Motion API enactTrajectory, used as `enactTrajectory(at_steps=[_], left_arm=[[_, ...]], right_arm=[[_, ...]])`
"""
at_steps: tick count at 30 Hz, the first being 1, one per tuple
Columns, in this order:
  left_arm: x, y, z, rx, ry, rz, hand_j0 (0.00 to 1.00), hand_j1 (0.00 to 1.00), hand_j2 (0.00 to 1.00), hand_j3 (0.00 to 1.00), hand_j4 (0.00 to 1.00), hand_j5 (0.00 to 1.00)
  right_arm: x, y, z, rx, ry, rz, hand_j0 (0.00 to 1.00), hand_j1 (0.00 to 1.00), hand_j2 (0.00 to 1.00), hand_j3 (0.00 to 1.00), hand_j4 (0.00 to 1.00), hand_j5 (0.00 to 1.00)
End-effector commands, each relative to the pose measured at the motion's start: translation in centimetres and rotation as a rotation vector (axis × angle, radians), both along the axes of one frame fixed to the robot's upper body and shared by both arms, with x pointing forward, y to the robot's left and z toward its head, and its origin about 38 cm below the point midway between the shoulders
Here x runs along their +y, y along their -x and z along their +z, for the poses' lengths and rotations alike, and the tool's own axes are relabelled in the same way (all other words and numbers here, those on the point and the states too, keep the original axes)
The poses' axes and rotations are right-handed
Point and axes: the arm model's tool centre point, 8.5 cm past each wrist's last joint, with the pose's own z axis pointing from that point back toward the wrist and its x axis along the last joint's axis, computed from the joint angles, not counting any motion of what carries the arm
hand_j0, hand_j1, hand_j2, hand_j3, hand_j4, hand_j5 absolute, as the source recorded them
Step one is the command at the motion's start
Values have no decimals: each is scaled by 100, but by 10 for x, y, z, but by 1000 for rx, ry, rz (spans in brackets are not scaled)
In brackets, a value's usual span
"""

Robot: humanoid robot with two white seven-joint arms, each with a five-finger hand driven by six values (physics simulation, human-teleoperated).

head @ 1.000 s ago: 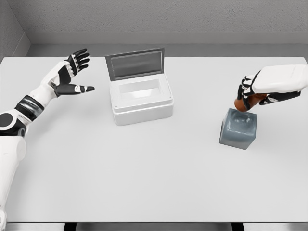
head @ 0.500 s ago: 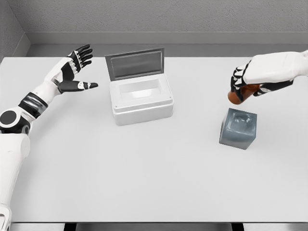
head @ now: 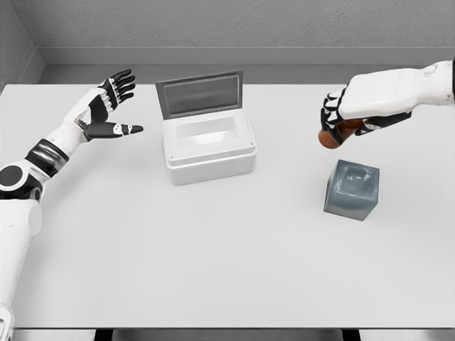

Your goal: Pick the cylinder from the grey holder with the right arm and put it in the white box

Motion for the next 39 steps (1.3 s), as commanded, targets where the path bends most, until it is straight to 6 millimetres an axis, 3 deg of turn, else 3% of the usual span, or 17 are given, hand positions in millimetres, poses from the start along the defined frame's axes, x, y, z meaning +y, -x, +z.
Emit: enactTrajectory(at_steps=[1,6,13,28,39], left_arm=[[0,0,1,-2,5,0,100,100,100,100,100,100],[0,0,1,-2,5,0,100,100,100,100,100,100],[-1,0,0,-2,-26,-4,100,100,100,100,100,100],[1,1,0,-1,-30,-1,100,100,100,100,100,100],[0,1,1,-5,-30,-4,100,100,100,100,100,100]], right_arm=[[12,-3,-1,-5,4,25,37,37,37,37,37,37],[35,-13,-6,-2,4,61,36,36,36,36,36,36],[44,-19,0,-27,17,73,36,36,36,36,36,36],[86,-40,-11,-41,60,121,35,35,35,35,35,35],[116,-53,-4,-86,113,155,35,35,35,35,35,35]])
